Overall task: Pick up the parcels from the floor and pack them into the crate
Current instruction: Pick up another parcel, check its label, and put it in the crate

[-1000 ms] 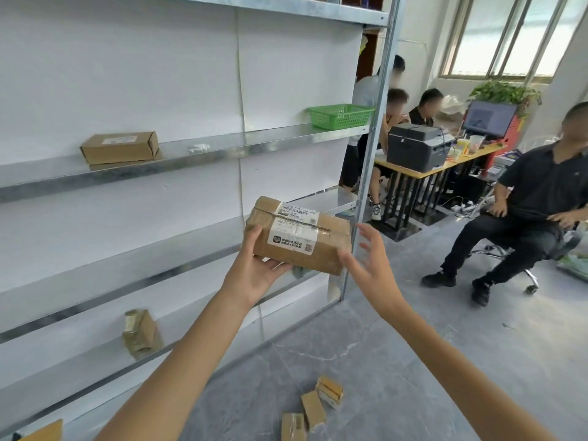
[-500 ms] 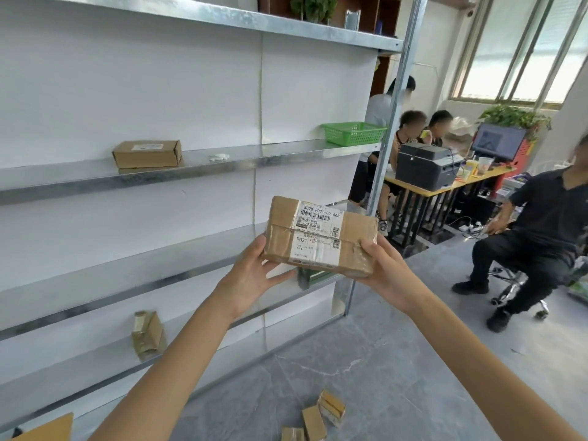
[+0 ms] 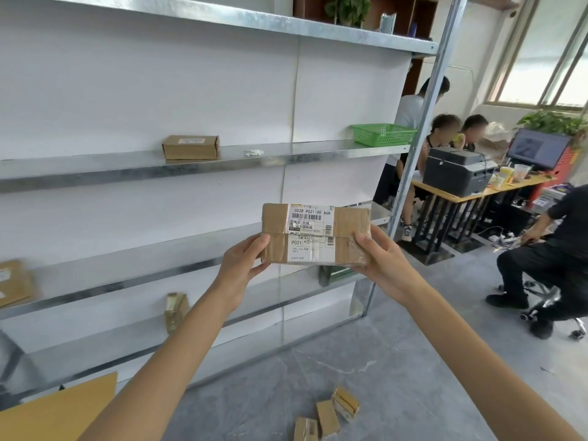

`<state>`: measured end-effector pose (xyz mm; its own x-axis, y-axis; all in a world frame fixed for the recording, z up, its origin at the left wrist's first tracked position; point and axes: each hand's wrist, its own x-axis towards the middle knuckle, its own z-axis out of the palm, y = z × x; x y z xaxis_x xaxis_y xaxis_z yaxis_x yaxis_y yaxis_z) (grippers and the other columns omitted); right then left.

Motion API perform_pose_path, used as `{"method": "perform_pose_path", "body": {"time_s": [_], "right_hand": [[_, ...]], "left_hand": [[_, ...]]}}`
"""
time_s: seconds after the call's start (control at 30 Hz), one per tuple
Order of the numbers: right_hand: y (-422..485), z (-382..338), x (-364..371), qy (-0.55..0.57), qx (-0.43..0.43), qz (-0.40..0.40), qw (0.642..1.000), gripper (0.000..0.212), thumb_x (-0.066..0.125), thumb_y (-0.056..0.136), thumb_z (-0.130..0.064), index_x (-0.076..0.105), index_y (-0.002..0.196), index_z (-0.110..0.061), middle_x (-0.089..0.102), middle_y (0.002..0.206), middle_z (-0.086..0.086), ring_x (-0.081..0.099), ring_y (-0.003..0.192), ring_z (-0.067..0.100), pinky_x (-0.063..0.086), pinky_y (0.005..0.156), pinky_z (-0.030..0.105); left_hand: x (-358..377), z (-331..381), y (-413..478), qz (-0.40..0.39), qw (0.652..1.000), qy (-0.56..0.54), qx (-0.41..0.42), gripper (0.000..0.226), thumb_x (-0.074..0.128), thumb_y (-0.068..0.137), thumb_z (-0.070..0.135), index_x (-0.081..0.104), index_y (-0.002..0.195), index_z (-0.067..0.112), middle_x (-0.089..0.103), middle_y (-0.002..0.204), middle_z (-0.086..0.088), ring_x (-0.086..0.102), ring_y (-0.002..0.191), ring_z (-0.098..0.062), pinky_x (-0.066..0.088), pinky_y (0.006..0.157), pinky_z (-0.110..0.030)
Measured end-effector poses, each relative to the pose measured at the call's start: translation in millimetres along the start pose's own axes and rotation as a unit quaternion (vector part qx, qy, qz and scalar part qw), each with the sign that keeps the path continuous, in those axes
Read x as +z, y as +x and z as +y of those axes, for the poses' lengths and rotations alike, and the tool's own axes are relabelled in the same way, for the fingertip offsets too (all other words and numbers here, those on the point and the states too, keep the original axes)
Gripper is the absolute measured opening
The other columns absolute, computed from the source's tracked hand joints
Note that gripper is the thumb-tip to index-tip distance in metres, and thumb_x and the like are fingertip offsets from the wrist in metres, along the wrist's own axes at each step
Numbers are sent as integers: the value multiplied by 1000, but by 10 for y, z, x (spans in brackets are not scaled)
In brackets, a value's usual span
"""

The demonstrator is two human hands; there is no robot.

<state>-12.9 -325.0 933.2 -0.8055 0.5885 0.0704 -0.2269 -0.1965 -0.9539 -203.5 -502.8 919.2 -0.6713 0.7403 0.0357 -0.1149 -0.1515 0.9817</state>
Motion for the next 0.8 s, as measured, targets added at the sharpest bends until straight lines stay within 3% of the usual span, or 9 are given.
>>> {"method": "perform_pose_path", "body": {"time_s": [0.13,0.23,0.37,0.43,0.53,0.6,0.67,0.8], "right_hand": [[-132,44,121,-14,8,2,1000,69,72,76,-33,45,137,-19,64,125,11,60,115,26,46,101,49],[-257,48,153,-33,5,6,999,58,65,82,-30,47,136,-20,66,119,9,63,108,22,52,93,42],[-496,68,158,-55,-4,9,998,43,63,88,-26,54,130,-21,66,117,11,63,105,24,53,91,43],[-666,89,164,-67,1,-3,998,41,63,89,-27,55,129,-21,69,112,9,65,100,22,54,87,41],[-971,127,191,-85,4,-16,996,36,63,90,-26,59,125,-20,70,104,9,66,90,17,54,78,33],[-1191,152,229,-87,13,-24,996,33,63,90,-25,60,122,-19,70,100,8,64,89,18,54,85,37],[-1408,167,290,-89,26,-37,995,34,62,90,-24,60,124,-19,69,100,7,62,89,19,50,91,41],[-1784,193,502,-103,32,-88,990,31,62,91,-23,61,122,-20,69,97,6,62,83,14,51,82,36]], "left_hand": [[-62,52,-271,41,999,-8,7,16,56,93,28,69,101,22,72,93,6,63,92,-8,50,93,-34],[-39,69,-540,68,997,21,20,27,58,91,31,67,113,18,71,100,4,64,97,-9,50,95,-34],[53,47,-1006,91,994,44,51,24,60,91,30,68,111,21,66,109,-7,62,107,-17,50,96,-36],[124,12,-1271,127,989,45,56,21,61,91,30,68,109,23,67,113,-10,62,109,-20,52,91,-32],[244,-27,-1706,180,981,49,60,11,61,90,28,70,97,29,68,99,-4,63,98,-18,53,82,-25],[292,-64,-2007,206,976,47,56,14,61,90,26,69,102,25,69,94,-1,62,95,-19,54,85,-29],[322,-85,-2311,226,971,48,53,21,62,90,26,69,109,21,71,105,-6,64,101,-23,53,92,-36],[283,-57,-2906,278,957,53,60,18,62,90,25,67,107,23,70,104,-6,64,99,-18,55,81,-22]]}}
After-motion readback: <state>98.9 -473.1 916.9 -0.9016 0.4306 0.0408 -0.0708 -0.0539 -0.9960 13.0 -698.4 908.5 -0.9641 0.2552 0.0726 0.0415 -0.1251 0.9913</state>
